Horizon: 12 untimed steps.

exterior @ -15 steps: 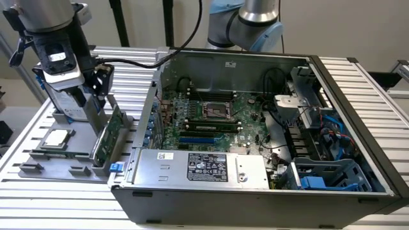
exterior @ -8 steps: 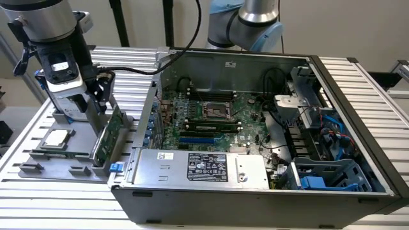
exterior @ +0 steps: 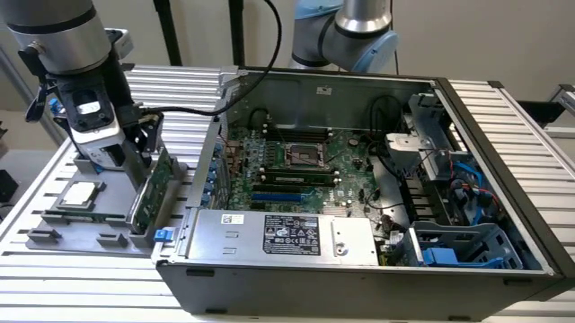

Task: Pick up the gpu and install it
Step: 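Pick up the gpu and move the gpu toward the slot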

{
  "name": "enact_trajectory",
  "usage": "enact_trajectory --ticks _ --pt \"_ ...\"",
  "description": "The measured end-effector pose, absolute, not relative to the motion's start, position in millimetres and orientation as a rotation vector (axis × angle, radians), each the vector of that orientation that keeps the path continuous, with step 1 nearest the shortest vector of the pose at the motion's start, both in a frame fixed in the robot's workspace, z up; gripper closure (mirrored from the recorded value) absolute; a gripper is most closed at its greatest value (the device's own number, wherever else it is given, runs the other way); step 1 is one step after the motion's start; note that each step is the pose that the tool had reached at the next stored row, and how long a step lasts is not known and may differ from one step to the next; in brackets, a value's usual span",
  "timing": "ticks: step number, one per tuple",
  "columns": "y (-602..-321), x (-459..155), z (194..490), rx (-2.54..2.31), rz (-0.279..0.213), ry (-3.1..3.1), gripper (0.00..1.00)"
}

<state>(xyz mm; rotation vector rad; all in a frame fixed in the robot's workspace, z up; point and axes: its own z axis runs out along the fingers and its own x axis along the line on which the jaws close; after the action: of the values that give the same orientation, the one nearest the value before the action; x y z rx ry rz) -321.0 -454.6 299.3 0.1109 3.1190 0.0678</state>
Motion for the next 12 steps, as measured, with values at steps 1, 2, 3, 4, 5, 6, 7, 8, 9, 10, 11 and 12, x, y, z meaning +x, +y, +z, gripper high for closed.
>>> enact_trajectory --ticks 1,2,3,4,5,6,7,8,9,10,11,12 --pt "-455 -321 297 0.111 0.068 3.119 0.00" --pt "-455 -321 296 0.111 0.068 3.119 0.00" --pt "-455 -321 294 0.111 0.068 3.119 0.00" --pt "-455 -321 292 0.111 0.068 3.119 0.00" --pt "-455 -321 290 0.111 0.068 3.119 0.00" --pt "-455 -321 288 0.111 0.068 3.118 0.00" --pt "-455 -321 287 0.111 0.068 3.118 0.00" --pt "-455 -321 285 0.111 0.068 3.117 0.00" --pt "-455 -321 283 0.110 0.068 3.117 0.00" --pt "-455 -321 281 0.110 0.068 3.116 0.00" --pt "-455 -321 279 0.110 0.068 3.115 0.00" --pt "-455 -321 277 0.110 0.068 3.115 0.00"
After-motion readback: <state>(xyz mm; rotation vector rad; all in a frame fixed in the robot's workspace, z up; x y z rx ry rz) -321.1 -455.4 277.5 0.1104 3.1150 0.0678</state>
